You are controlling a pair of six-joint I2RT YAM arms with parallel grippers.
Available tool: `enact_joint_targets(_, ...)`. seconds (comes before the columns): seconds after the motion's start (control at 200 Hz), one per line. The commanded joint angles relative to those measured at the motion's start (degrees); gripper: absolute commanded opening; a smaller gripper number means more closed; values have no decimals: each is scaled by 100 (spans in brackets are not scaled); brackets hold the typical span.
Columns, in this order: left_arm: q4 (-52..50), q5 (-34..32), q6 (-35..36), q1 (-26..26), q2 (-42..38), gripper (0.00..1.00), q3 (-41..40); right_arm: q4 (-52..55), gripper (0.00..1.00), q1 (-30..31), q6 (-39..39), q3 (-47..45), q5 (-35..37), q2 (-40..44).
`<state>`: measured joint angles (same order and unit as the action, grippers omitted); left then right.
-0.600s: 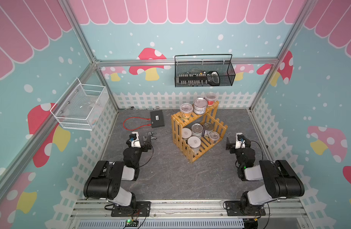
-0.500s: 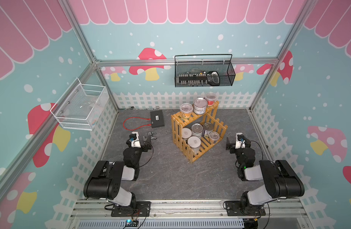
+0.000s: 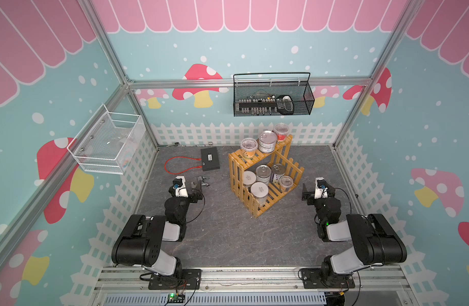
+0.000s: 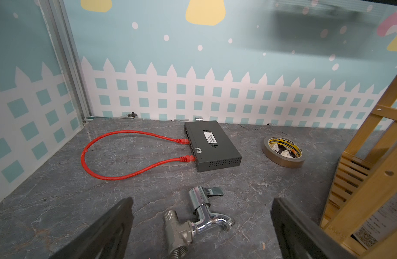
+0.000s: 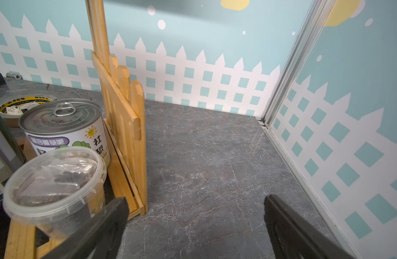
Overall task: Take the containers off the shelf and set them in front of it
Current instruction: Adjust the shelf at the center of the board.
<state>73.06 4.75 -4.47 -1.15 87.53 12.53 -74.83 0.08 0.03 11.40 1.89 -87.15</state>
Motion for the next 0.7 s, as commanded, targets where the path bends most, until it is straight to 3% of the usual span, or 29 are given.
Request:
enact_joint_targets(0.0, -10, 60, 43, 29, -25, 99, 40, -79, 100, -16, 22, 56, 13, -22)
enact_joint_targets(0.12, 50, -11, 69, -12, -446, 99, -151, -164, 100, -12, -194, -119, -511, 293)
enact_joint_targets(0.32, -1131, -644, 159, -438, -1737, 99, -120, 1170, 99, -10, -76, -34, -810, 1831)
enact_joint_targets(0.52, -2688, -657, -798, -787, -2815, 99, 284, 2913, 99, -8, -5, 602, -1848, 3003)
enact_joint_targets(0.696, -4414, -806, -1573, -1667, -3435, 99, 955, 4477, 100, -9, -357, 1662, -2533, 2884)
